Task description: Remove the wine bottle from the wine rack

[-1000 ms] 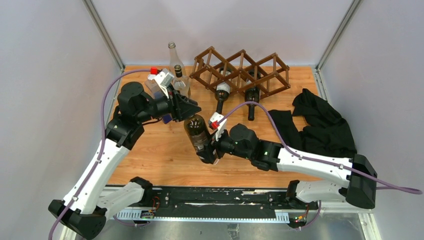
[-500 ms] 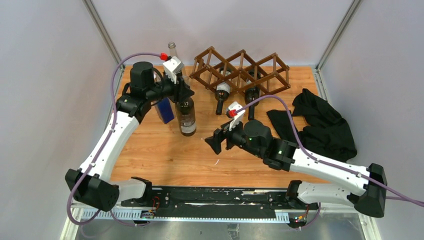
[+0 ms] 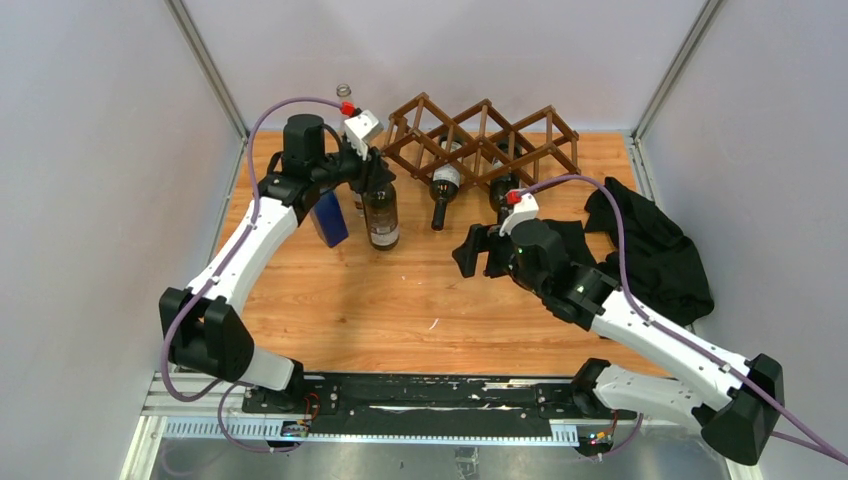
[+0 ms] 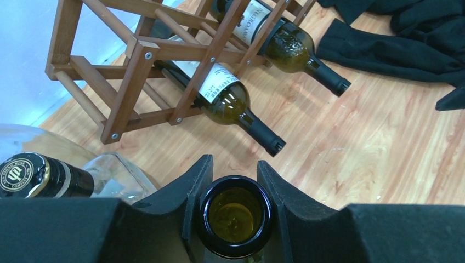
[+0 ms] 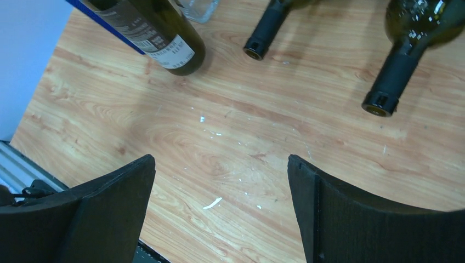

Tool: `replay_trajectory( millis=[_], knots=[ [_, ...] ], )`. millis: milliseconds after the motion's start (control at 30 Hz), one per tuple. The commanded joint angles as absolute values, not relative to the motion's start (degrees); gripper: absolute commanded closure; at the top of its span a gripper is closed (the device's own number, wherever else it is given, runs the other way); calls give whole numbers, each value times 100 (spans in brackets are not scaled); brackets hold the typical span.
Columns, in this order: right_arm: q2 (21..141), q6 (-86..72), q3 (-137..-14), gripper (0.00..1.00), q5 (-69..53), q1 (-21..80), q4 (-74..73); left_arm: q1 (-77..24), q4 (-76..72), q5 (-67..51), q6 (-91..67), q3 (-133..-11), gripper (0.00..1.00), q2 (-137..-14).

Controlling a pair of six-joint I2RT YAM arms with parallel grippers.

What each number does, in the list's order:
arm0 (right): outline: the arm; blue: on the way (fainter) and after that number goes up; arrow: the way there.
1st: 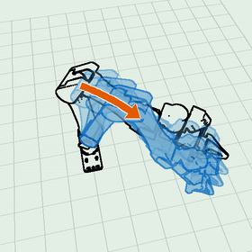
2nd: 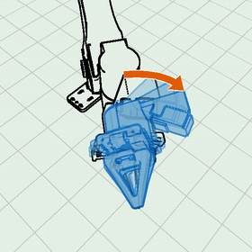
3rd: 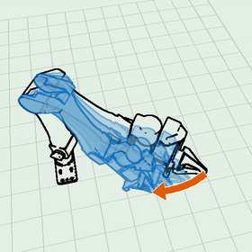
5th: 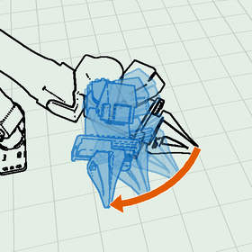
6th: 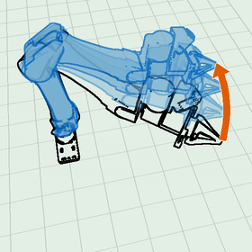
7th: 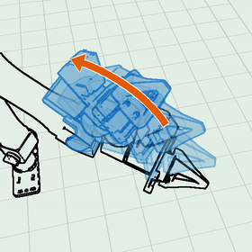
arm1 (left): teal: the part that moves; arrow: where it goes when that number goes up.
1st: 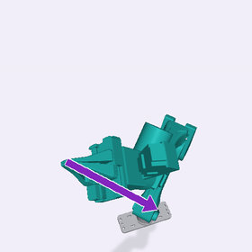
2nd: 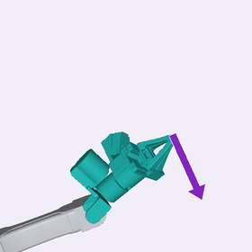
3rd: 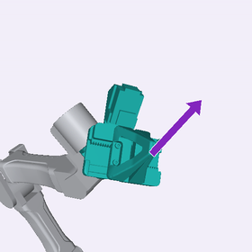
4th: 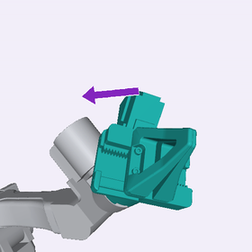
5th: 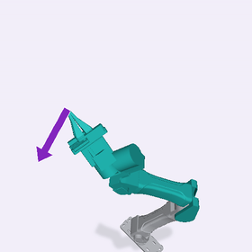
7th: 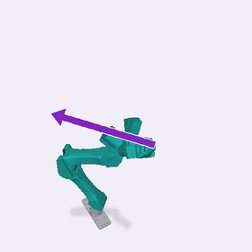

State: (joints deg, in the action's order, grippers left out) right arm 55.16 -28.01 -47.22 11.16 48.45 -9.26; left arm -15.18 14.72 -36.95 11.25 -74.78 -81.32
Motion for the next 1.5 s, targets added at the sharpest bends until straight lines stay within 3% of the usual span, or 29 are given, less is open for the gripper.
replay_trajectory(
  millis=[0,533,700,767,867,1067,1100,1367,1467],
  knots=[
    [5743,-3230,-4749,7,1321,4549,-1233,-1451,734,-3920,1381,-7670,100,-8149],
    [8031,-3733,-6354,7,1222,3944,-1274,-1321,-311,-4088,1196,-7169,99,-8644],
    [9081,-3912,-7107,13,1073,3802,-1270,-1301,-371,-4160,1272,-6981,95,-8636],
    [9441,-3976,-7381,14,1028,3753,-1253,-1301,-299,-4142,1357,-6983,87,-8637],
    [9916,-4017,-7753,17,1036,3697,-1253,-1301,-42,-4116,1418,-7094,55,-8645],
    [10676,-4156,-8248,20,1248,3564,-1251,-1292,519,-3945,1429,-7258,13,-8317],
    [10799,-4147,-8334,20,1271,3553,-1252,-1292,639,-3938,1430,-7274,3,-8218],
    [11782,-4163,-9021,34,1221,3492,-1109,-1292,3254,-3510,1934,-8263,0,-7371],
    [11836,-4231,-8943,54,1177,3488,-1039,-1292,4154,-3434,2328,-8506,0,-7137]
  ],
)
